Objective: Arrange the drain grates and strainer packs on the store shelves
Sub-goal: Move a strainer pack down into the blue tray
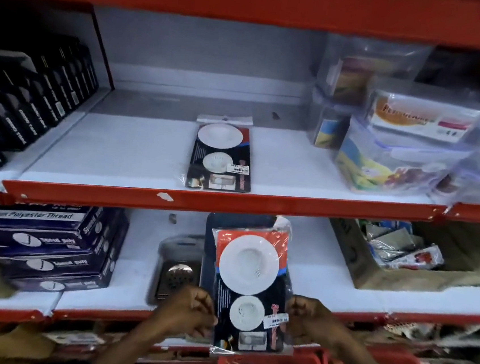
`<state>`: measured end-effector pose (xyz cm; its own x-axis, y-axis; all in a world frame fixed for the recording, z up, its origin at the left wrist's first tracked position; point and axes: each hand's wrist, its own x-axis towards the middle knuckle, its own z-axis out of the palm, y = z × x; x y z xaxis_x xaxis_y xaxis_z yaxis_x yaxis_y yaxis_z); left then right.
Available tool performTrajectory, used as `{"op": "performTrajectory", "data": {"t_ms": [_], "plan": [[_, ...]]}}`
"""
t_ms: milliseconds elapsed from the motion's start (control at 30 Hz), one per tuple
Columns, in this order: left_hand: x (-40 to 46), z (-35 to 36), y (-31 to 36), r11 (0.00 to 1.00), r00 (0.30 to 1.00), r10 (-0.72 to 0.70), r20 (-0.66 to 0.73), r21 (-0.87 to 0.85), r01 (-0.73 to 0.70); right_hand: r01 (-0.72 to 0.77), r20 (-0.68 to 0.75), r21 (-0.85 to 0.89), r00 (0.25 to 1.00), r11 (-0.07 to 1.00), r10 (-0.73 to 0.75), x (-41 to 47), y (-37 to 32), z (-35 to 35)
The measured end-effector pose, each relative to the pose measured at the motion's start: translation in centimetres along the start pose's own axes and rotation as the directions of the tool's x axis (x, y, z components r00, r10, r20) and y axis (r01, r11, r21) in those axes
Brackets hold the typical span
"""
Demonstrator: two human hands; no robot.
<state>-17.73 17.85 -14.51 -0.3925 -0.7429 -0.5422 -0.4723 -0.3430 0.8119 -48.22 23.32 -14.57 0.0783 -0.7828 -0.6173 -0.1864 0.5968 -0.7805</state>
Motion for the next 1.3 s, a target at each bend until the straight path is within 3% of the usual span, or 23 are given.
{"op": "performTrajectory", "data": {"t_ms": [300, 533, 633, 700, 833, 933, 1000, 1067, 1133, 1167, 1233, 1300], "plan": [[4.8, 1.0, -1.7, 0.993, 0.989, -0.064, -0.135, -0.108, 0.05, -0.008, -0.165, -0.021, 0.986, 1.0, 0.005, 4.1, 0.7, -0.1], [8.9, -0.2, 1.6, 0.992, 0.954, -0.073, -0.29, -0.115, 0.041, 0.008, -0.403, -0.267, 0.907, 0.964, -0.119, 8.2, -2.8, -0.1], [8.7, -0.2, 2.3, 0.999, 0.946, -0.048, -0.32, -0.016, 0.045, 0.033, -0.413, -0.423, 0.882, 0.905, -0.225, 8.3, -3.8, 0.3], [7.6, -0.1, 2.6, 0.986, 0.939, 0.068, -0.337, 0.167, -0.011, 0.092, -0.398, -0.523, 0.853, 0.848, -0.338, 7.8, -4.1, 0.5], [4.0, -0.9, 4.5, 0.895, 0.883, 0.354, -0.31, 0.386, -0.223, 0.386, -0.395, -0.499, 0.696, 0.776, -0.6, 5.3, -6.0, 1.2], [1.1, -2.8, 7.0, 0.816, 0.753, 0.53, -0.389, 0.474, -0.33, 0.593, -0.334, -0.598, 0.427, 0.539, -0.84, 3.0, -9.6, 1.9], [-0.4, -4.4, 9.0, 0.762, 0.653, 0.63, -0.42, 0.495, -0.416, 0.657, -0.295, -0.652, 0.24, 0.379, -0.925, 1.9, -12.7, 2.5], [-1.5, -5.8, 11.1, 0.705, 0.553, 0.707, -0.441, 0.509, -0.495, 0.693, -0.305, -0.646, 0.151, 0.321, -0.94, 1.4, -16.0, 3.2], [-2.1, -7.0, 13.5, 0.652, 0.432, 0.758, -0.489, 0.538, -0.535, 0.713, -0.335, -0.598, 0.192, 0.366, -0.923, 1.6, -19.3, 4.1], [-2.2, -7.6, 14.5, 0.639, 0.382, 0.766, -0.517, 0.545, -0.543, 0.697, -0.352, -0.577, 0.258, 0.426, -0.9, 2.0, -20.8, 4.3], [-1.8, -8.7, 16.4, 0.648, 0.326, 0.752, -0.572, 0.552, -0.525, 0.596, -0.39, -0.543, 0.446, 0.592, -0.806, 3.4, -23.6, 4.4], [-0.8, -9.9, 17.8, 0.716, 0.361, 0.694, -0.623, 0.545, -0.435, 0.449, -0.407, -0.463, 0.659, 0.765, -0.633, 4.8, -25.6, 4.2]]}}
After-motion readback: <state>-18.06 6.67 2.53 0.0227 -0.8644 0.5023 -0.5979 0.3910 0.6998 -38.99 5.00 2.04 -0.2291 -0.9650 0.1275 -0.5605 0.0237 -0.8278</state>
